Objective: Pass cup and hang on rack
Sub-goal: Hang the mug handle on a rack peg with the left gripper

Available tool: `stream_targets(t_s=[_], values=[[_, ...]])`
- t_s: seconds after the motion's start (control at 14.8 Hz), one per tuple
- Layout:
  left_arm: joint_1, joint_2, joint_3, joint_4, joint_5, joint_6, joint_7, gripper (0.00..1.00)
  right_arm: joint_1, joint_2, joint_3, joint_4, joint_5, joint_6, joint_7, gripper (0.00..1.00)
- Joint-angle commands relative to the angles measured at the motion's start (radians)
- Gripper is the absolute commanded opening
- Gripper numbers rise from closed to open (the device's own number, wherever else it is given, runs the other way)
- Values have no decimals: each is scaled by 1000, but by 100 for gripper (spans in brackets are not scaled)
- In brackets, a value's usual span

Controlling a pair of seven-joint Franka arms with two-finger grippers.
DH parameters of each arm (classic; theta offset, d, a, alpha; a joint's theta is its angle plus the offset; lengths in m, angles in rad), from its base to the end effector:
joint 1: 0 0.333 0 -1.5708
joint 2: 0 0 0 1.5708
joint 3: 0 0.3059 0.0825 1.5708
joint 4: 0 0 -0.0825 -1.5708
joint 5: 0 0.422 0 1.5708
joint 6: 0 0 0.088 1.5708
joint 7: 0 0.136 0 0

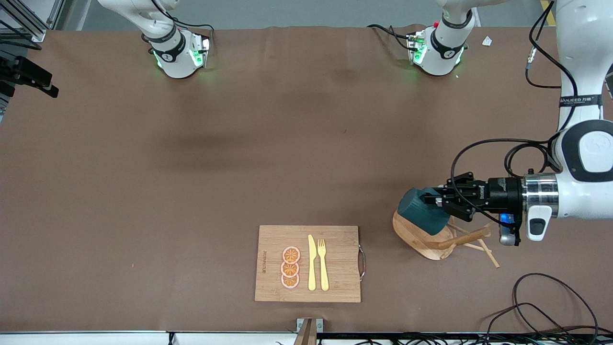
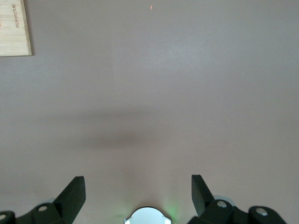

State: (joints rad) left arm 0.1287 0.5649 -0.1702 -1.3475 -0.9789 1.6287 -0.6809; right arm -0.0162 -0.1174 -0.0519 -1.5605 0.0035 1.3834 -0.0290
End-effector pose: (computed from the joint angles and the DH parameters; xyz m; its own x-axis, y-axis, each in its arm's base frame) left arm 0.7224 -0.1142 0.3972 0.5739 0.3124 -0.7570 0.8065 -0.3759 0.4564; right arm 0.5326 -0.0375 0.6409 0.9975 -0.0376 -0.0595 -0.0383 -0.9992 -0.0113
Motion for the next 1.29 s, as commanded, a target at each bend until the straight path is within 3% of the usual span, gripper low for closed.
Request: stream_targets(t_s=[0.0, 1.02, 1.22], values=[[31, 19, -14, 1, -29, -12, 58, 1, -10, -19, 1, -16, 10, 3, -14, 100], [137, 135, -6, 5, -64, -70, 256, 4, -10, -13, 1, -20, 7, 2, -20, 100], [146, 138, -6, 5, -69, -70, 265, 20, -10, -13, 1, -21, 6, 2, -20, 100]])
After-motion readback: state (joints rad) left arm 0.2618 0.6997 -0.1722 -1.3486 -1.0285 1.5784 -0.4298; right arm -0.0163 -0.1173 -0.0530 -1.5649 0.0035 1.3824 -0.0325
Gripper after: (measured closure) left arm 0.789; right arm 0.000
